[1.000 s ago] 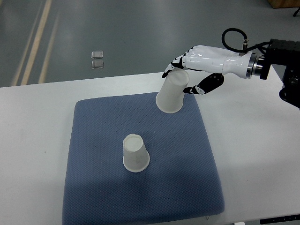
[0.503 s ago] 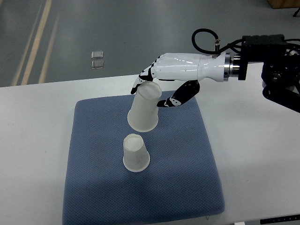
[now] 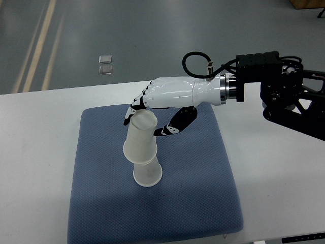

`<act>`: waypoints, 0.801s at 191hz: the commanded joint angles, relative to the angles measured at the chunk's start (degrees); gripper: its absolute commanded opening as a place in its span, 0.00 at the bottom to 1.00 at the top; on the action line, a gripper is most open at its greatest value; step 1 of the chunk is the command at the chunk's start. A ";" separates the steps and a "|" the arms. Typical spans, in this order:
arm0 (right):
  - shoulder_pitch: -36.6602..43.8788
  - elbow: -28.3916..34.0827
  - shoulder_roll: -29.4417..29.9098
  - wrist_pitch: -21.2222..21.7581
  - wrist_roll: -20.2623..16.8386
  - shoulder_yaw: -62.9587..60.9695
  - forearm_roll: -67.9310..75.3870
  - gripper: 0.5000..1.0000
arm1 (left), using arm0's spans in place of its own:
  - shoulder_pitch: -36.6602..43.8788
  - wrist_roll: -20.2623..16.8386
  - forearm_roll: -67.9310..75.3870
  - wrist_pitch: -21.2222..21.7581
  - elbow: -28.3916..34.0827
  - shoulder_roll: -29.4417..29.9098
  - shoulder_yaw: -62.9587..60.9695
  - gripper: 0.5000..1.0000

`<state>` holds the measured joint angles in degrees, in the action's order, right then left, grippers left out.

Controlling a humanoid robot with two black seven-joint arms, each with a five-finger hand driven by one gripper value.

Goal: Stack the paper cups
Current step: 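Carry the held cup over the cup on the pad and lower it on, then press the cup down onto the lower cup and open the right hand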

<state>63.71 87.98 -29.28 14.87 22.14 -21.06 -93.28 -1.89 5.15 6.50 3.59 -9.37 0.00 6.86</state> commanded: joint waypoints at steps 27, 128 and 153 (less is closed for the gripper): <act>-0.34 -0.62 1.59 -0.02 -0.08 1.11 -1.99 0.26 | -0.05 -0.05 0.00 0.01 -0.03 0.00 0.00 1.00; -0.70 -2.11 1.59 -0.37 -0.08 1.55 -6.56 0.30 | 0.04 0.03 0.00 0.01 0.06 0.00 0.00 1.00; -1.05 -2.03 1.68 -0.37 -0.08 1.55 -6.56 0.35 | 0.04 0.03 0.00 0.01 -0.03 0.00 0.00 1.00</act>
<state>62.95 85.96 -27.67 14.51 22.00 -19.51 -99.80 -1.89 5.17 6.50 3.61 -9.37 0.00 6.86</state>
